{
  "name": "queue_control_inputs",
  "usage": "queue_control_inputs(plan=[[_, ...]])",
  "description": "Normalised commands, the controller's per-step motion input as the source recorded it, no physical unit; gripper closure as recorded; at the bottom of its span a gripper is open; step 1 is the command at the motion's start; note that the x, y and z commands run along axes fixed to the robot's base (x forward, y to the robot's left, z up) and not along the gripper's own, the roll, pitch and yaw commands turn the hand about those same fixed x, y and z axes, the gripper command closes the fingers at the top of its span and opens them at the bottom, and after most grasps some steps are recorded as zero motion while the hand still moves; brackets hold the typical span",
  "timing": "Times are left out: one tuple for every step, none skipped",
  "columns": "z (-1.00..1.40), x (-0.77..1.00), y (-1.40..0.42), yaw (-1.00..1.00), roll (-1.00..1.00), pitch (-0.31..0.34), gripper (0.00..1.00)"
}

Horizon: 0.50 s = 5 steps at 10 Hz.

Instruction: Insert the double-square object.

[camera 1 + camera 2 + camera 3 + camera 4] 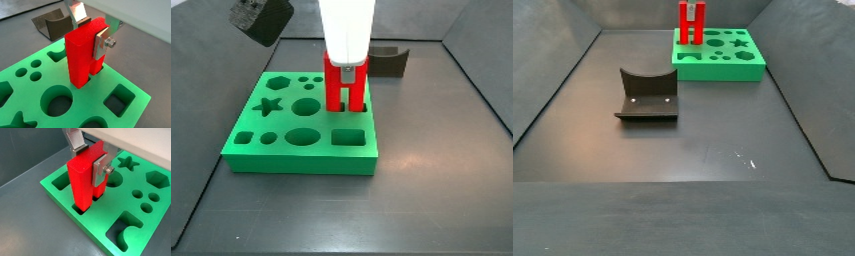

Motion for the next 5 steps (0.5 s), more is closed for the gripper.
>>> queue_control_inputs(plan=[[-0.34, 0.43, 0.00, -0.15, -0.05, 0.000, 1.00], [-0.37, 0.26, 0.00, -0.08, -0.05, -0.026, 1.00], [-0.34, 0.15, 0.00, -0.03, -0.02, -0.019, 1.00], [-0.31, 0.04, 0.00, 0.00, 0.00, -0.027, 1.00], [-0.29, 0.00, 0.00, 0.00, 0.00, -0.074, 1.00]])
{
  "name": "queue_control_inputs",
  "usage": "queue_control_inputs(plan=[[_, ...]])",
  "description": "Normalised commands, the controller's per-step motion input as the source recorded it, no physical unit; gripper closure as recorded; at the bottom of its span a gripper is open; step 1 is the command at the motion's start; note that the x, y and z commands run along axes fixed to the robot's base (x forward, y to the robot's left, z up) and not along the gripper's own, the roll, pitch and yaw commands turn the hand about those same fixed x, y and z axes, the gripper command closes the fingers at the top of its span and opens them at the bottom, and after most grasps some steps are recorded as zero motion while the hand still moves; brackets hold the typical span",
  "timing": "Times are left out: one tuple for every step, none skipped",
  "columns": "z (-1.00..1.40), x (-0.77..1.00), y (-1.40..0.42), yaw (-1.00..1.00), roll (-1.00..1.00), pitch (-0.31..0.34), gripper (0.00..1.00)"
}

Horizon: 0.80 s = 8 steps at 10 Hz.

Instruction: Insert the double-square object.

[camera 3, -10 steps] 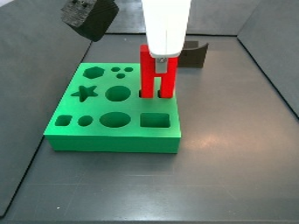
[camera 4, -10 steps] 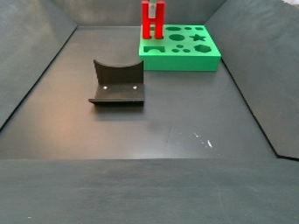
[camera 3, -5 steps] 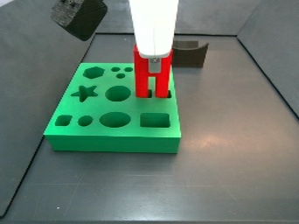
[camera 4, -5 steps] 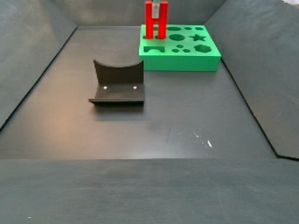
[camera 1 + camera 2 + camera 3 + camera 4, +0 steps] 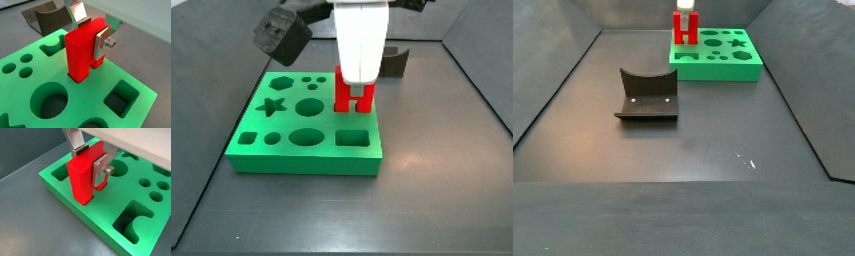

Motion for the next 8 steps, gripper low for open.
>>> queue_control_inputs(plan=[[-0.30, 0.00, 0.00, 0.00, 0.00, -0.056, 1.00], [-0.27, 0.00, 0.00, 0.00, 0.00, -0.054, 1.00], [-0.25, 0.00, 0.00, 0.00, 0.00, -0.057, 1.00], [-0.26, 0.00, 0.00, 0.00, 0.00, -0.061, 1.00], [-0.22, -0.03, 0.00, -0.06, -0.04, -0.104, 1.00], [-0.19, 0.00, 0.03, 0.00, -0.11, -0.113, 1.00], [0.00, 0.03, 0.08, -0.04, -0.07, 0.016, 1.00], [0.00, 0.00, 0.00, 0.00, 0.00, 0.000, 1.00]])
